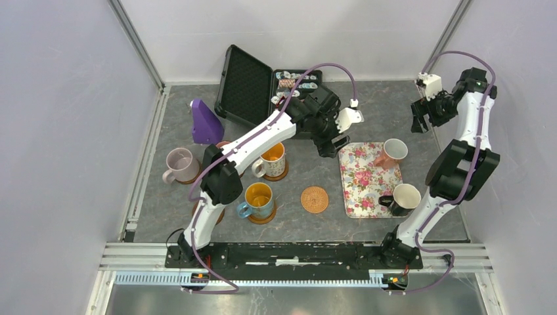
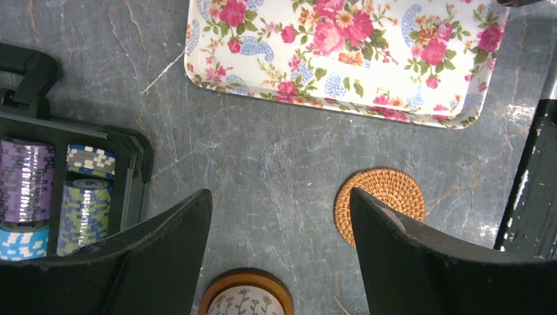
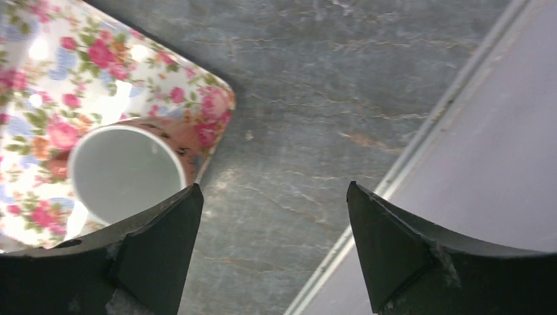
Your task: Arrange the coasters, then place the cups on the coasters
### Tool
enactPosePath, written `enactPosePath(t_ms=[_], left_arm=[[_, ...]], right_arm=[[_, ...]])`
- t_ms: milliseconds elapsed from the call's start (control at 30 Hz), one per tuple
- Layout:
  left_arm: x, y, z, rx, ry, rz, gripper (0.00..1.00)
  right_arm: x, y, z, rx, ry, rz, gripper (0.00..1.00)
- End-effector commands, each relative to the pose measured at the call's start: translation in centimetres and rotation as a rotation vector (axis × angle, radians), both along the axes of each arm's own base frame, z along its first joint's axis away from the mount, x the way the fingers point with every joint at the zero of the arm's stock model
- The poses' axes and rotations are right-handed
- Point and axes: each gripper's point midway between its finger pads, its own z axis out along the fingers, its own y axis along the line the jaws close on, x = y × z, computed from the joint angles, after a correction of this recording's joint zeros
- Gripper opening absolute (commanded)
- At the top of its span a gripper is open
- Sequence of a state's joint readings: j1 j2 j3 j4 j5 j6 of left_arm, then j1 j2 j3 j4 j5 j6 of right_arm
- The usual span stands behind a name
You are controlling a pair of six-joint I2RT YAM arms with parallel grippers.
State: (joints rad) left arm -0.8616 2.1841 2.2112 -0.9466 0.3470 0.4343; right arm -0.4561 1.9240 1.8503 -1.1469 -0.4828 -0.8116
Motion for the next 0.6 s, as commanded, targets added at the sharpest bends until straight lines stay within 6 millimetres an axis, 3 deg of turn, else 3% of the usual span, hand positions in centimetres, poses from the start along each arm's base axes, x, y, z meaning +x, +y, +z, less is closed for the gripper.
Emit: enactPosePath(t_ms=[0,167,333,567], left_arm=[[0.7,-2.0,2.4,-0.099,-0.025,-0.005,0.83],[0.8,-2.0,2.1,-0.095,-0.024,-0.002,0.83],[1.4,-2.2,1.4,-0.089,-0.023,0.032,0.83],[1.9,-3.4,1.0,-0.137,-0.016,0.051,0.83]], right_arm=[[1.5,-3.1,-0.5,-0.177,-0.043,0.051,0.86],[1.2,-4.0,-3.9,-0.195,0.067,0.092,0.80],[0.8,-2.4,-6.5,-0.124,0.103,0.091,0.75],[-2.4,0.5,-10.8,0.019,0.211,0.069,0.72]])
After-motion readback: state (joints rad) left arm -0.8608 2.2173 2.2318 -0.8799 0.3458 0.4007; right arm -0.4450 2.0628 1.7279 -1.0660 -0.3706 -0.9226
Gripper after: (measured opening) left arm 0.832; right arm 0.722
